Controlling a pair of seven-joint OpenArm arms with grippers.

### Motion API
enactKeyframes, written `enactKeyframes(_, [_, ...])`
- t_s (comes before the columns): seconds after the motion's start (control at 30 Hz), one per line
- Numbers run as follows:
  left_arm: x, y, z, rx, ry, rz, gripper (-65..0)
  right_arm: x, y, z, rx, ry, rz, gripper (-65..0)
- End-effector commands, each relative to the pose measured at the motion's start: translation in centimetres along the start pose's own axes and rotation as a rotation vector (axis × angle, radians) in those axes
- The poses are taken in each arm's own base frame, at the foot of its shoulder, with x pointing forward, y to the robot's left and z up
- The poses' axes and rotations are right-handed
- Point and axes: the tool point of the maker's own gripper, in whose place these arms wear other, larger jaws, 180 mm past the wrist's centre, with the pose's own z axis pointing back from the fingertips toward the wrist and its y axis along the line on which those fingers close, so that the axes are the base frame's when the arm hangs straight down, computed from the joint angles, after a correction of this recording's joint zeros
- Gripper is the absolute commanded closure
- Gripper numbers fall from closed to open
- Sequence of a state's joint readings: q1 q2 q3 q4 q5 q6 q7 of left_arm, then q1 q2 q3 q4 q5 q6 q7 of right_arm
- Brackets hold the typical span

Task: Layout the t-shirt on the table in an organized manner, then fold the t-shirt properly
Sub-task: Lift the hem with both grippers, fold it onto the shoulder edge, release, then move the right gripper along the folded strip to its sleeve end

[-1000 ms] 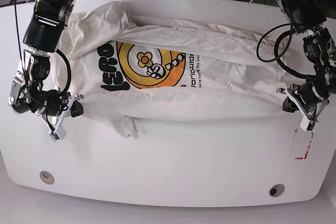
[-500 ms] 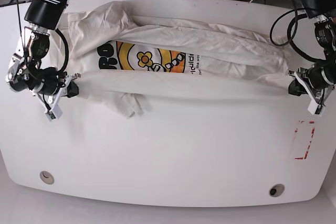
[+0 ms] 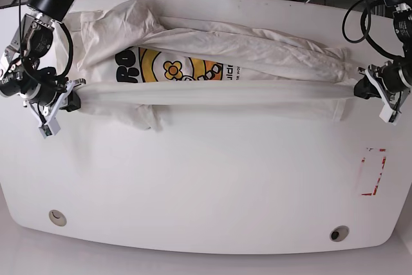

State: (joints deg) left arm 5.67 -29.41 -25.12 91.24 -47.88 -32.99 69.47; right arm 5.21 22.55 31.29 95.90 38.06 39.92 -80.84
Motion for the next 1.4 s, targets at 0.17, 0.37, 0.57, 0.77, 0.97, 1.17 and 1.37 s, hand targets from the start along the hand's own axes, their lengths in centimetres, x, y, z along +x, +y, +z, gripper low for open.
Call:
enactKeyframes(0.17, [-0.4,-0.1,1.0,0.014,0.004,-0.036,-2.1,-1.0,0.6,0.8,-0.009,0.001,0.027,0.0])
enactKeyframes(0.37, [-1.2,-0.2,1.0,0.012,0.023,-0.031,-2.2,-3.8,2.0,0.0,0.025,0.053,-0.004,0.0])
enactKeyframes(0.57, [-1.2,-0.1,1.0,0.014,0.025,-0.033,-2.4,-6.3,2.9,-0.3,0.045,0.104,-0.025,-0.2])
enactKeyframes(0.77, [-0.9,0.7,1.7,0.037,0.037,-0.056,-3.1,-7.8,2.7,0.0,0.038,0.130,-0.043,-17.3])
enactKeyframes(0.97, [-0.6,1.5,2.3,0.059,0.046,-0.073,-17.4,-8.5,0.2,1.8,-0.038,0.101,-0.120,-47.4])
enactKeyframes(1.17, [-0.1,2.3,3.0,0.083,0.048,-0.089,-34.2,-7.1,-1.8,3.8,-0.108,0.046,-0.111,-63.6])
enactKeyframes(1.37, [0.3,2.8,3.5,0.098,0.048,-0.106,-35.7,-3.9,-1.7,4.1,-0.122,-0.040,-0.085,-63.6])
